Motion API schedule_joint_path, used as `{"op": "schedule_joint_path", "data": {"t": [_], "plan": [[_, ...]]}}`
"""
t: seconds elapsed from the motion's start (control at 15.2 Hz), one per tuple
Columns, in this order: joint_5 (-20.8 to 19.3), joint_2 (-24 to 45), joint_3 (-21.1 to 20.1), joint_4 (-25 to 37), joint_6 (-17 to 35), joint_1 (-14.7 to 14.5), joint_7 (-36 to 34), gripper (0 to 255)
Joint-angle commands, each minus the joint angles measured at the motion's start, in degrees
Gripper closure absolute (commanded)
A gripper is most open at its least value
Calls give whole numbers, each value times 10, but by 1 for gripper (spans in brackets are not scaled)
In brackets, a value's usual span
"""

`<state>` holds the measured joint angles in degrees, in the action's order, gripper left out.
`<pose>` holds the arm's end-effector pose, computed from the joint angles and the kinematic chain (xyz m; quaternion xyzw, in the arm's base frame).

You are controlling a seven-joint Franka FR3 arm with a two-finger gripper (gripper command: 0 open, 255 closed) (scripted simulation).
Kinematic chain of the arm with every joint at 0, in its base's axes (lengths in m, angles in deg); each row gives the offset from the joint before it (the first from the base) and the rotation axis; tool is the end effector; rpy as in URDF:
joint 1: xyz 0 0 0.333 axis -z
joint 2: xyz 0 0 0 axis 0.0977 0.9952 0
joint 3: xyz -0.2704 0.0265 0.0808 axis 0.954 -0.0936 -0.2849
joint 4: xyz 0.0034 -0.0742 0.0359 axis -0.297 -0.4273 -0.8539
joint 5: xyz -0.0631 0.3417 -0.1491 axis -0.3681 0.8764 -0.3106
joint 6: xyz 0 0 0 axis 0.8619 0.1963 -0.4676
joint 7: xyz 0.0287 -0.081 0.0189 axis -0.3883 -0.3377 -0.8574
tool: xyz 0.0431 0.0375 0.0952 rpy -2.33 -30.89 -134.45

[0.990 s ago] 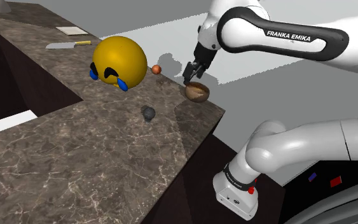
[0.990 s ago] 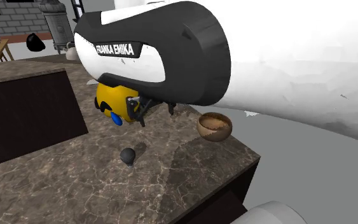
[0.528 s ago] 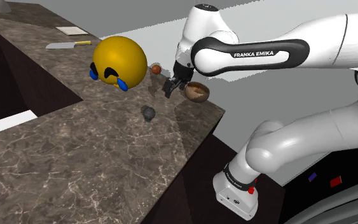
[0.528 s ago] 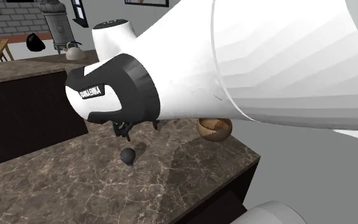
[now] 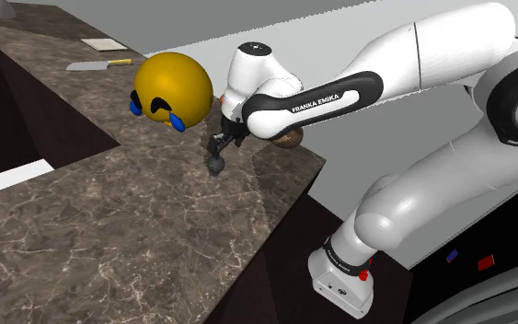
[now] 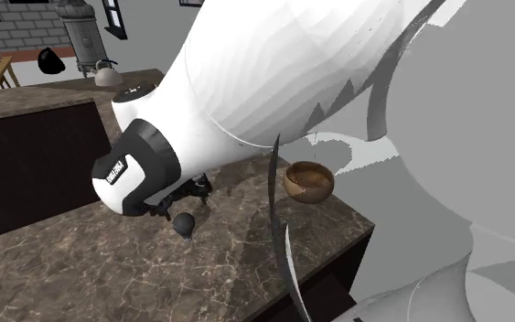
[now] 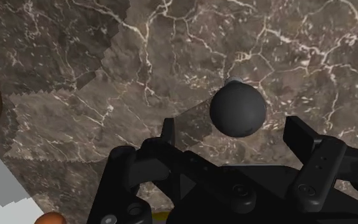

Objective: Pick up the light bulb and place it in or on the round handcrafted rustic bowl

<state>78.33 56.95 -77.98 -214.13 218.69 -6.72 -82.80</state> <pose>0.4267 0.1184 0.3647 0.9942 -0.0006 0.0836 0.0674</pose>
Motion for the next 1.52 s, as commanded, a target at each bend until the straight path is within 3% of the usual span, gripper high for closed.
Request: {"op": "schedule_joint_path", "data": {"t": [0.0,0.59,1.06,1.12,1.45], "plan": [[-22,46,-18,15,28,5,-37,0],[-71,113,-22,9,95,20,-77,0],[-71,112,-22,9,95,20,-77,0],[-71,112,-22,9,95,20,-77,255],[-71,112,-22,9,95,20,-77,255]]}}
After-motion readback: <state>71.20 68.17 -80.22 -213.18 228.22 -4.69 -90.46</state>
